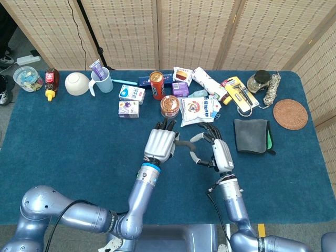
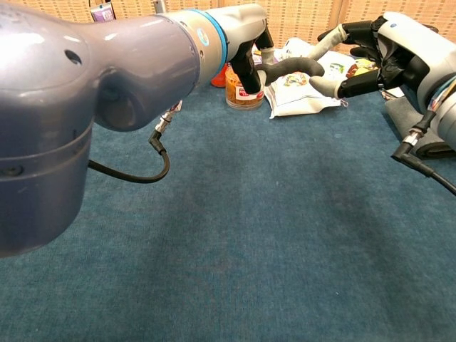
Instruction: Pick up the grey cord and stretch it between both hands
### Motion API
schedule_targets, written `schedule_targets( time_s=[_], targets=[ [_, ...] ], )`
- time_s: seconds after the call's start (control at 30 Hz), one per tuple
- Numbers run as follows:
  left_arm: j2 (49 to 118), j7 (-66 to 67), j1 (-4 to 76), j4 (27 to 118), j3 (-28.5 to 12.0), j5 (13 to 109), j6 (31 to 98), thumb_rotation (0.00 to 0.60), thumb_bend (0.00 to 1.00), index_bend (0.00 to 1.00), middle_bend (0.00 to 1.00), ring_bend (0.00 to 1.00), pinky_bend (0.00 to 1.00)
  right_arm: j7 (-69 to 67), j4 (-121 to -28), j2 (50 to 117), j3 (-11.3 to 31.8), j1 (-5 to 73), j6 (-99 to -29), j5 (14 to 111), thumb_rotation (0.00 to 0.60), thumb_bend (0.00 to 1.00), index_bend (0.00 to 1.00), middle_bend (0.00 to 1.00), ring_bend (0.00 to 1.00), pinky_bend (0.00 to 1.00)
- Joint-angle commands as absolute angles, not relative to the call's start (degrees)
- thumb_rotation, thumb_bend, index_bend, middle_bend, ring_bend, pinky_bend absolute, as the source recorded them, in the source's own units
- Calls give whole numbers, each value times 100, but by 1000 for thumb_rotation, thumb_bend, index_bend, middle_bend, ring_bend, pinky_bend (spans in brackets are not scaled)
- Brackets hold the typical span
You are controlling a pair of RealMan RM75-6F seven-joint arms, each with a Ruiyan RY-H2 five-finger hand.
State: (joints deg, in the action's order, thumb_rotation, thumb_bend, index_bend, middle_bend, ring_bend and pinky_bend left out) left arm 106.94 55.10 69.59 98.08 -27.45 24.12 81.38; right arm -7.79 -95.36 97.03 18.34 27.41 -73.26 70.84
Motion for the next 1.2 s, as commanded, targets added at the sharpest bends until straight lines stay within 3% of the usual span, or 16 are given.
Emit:
schedule_targets(
  time_s=[0.03,0.43,1.2],
  targets=[
    [10699,5514,6960,9810,-2754,2404,8132,600,578,717,152,22,146,-791,-9526,9711,1841,2736,-7337,7081,600,334,461,180,19,0],
    [10688,5574,6965,9848,-2779,2377,8151,600,578,716,152,16,145,-815,-9483,9722,1847,2732,-7320,7048,600,340,520,253,92,0],
    [10722,5644,6988,9873,-2766,2360,8169,600,576,713,152,9,145,-866,-9531,9678,1823,2737,-7225,7028,600,481,565,314,187,0]
  ],
)
